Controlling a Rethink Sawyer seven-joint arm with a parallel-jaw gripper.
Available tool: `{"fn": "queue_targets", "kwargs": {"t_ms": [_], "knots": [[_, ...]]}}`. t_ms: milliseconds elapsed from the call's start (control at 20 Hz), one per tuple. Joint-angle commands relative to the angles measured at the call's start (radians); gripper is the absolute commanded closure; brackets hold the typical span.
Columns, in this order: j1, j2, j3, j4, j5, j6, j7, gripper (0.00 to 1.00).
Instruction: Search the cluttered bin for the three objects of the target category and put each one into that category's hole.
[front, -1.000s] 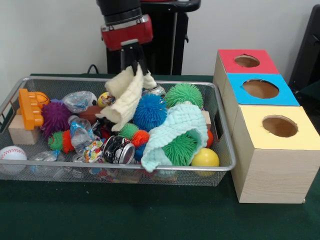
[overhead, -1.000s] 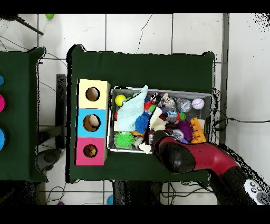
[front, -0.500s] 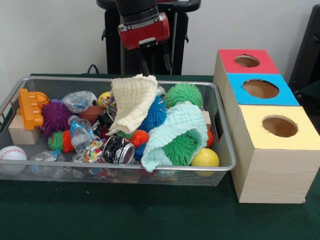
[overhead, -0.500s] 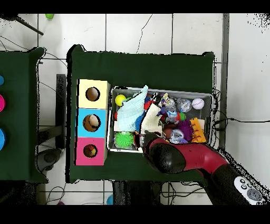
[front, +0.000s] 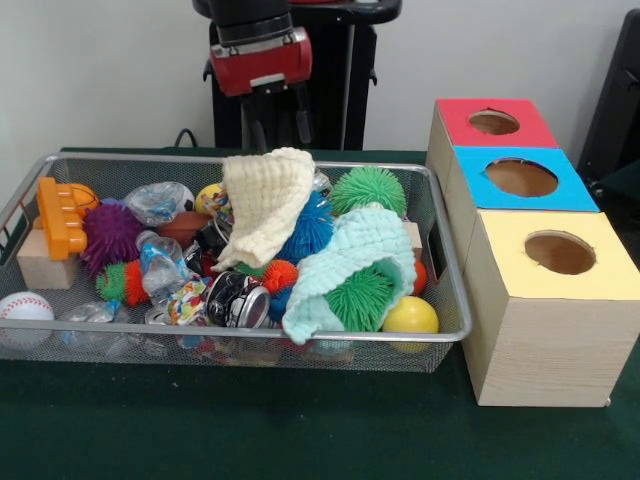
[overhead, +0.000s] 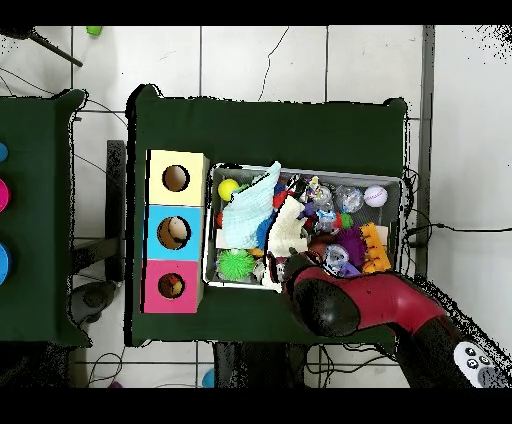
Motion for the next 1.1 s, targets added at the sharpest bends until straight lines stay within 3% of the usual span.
{"fn": "queue_targets", "kwargs": {"t_ms": [50,500,1100], "knots": [[-0.071,-0.059,0.094,-0.1,-0.12,0.104,-0.252,0.0],[-0.107,-0.149,0.161,-0.159,-0.173,0.256,-0.383,0.0],[-0.132,-0.086,0.135,-0.286,-0.351,0.274,-0.411,0.0]]}}
